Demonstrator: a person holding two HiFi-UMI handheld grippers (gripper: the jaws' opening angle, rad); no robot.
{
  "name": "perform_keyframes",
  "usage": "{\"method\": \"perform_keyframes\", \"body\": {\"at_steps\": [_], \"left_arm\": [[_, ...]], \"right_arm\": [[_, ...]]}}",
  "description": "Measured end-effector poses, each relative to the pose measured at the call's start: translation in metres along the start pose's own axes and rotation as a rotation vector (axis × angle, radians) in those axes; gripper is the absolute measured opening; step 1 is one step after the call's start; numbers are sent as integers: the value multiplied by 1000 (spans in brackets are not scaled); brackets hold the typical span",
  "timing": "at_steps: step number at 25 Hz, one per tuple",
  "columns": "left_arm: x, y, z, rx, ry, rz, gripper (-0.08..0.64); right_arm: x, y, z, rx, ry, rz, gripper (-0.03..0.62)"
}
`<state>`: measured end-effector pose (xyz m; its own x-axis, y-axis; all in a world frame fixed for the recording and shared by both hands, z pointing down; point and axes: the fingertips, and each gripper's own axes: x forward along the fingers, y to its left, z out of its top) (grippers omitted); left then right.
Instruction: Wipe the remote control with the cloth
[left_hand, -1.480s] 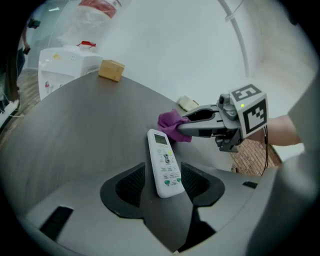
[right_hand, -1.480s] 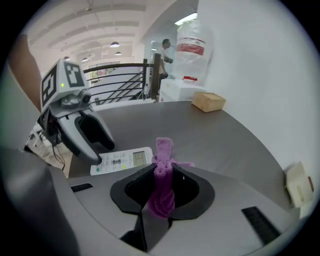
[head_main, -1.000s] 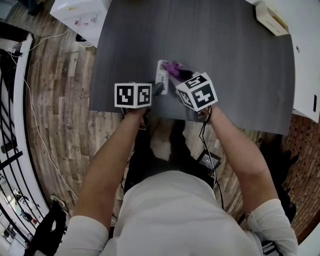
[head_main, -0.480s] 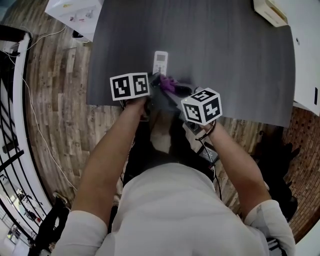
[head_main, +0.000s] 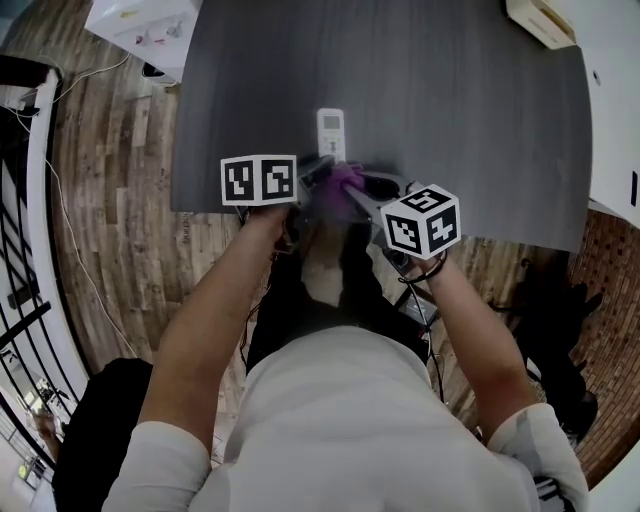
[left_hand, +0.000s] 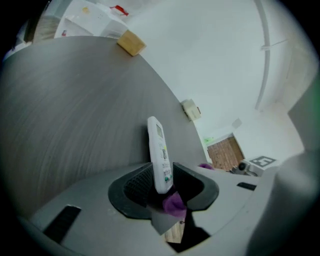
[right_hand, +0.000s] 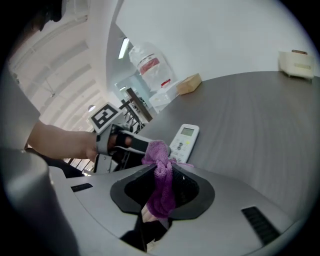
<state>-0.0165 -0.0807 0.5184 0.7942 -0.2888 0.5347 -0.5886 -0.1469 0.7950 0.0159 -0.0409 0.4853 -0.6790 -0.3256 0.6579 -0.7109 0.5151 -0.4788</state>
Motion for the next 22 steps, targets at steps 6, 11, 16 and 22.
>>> {"method": "perform_keyframes", "body": {"at_steps": [6,11,16,22], "left_arm": [[-27,-16,9,561,116,-22,123],[-23,-18,29,1341,338,30,223],[-7,-2,18,1926,762,-19,331],[13,6,14,2315,995,-54,345]], "right_arm": [[-19,-43,0,54,-28,-145,89],[-22,-54,1,81,-30,-158,89],[-23,-50,2,78,-36,-155,89],[-33,-54,16,45,-74,-181,89]]}}
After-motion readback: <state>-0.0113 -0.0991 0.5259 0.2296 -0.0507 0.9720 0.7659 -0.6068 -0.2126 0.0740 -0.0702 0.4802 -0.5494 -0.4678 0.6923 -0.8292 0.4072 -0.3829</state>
